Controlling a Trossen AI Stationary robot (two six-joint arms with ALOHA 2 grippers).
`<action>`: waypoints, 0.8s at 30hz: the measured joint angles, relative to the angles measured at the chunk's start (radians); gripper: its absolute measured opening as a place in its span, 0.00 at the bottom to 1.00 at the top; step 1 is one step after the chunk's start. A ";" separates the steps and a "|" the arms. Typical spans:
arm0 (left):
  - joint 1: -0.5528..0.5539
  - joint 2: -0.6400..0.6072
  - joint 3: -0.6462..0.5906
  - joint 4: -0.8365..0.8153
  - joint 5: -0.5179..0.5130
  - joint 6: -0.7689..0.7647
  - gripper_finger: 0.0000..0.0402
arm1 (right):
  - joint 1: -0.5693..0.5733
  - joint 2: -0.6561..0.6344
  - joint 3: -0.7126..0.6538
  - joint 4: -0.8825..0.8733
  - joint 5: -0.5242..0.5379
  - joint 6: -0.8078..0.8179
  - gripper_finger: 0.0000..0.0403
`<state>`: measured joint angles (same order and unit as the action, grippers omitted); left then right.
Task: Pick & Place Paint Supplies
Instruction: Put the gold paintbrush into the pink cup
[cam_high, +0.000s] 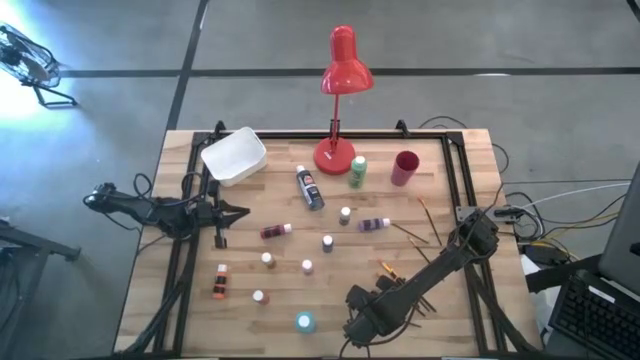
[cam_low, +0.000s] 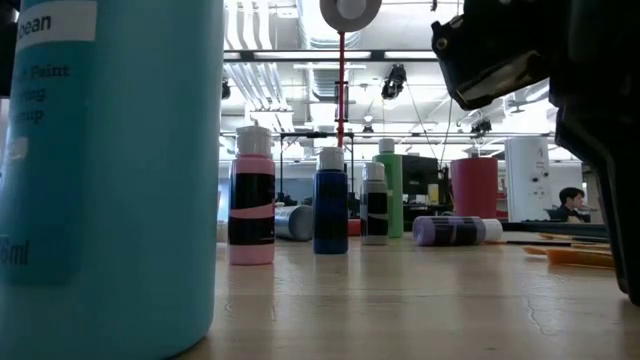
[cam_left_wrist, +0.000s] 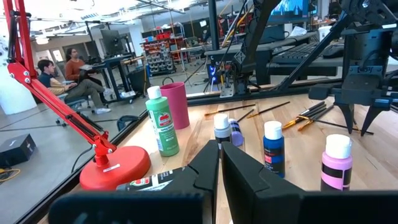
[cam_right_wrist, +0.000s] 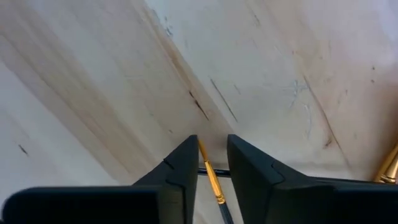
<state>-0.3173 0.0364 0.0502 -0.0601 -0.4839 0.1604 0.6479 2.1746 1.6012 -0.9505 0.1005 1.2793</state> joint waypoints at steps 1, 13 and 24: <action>0.000 0.000 0.000 0.000 0.000 0.000 0.06 | 0.000 0.000 0.000 0.001 0.000 0.000 0.17; 0.000 0.000 0.000 0.000 0.000 0.000 0.06 | 0.000 0.000 0.001 -0.001 -0.003 -0.008 0.02; 0.000 0.000 0.000 0.000 0.000 0.000 0.06 | 0.000 -0.103 0.120 -0.179 0.090 -0.056 0.02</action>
<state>-0.3176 0.0360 0.0502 -0.0601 -0.4839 0.1608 0.6483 2.0720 1.7214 -1.1291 0.1904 1.2238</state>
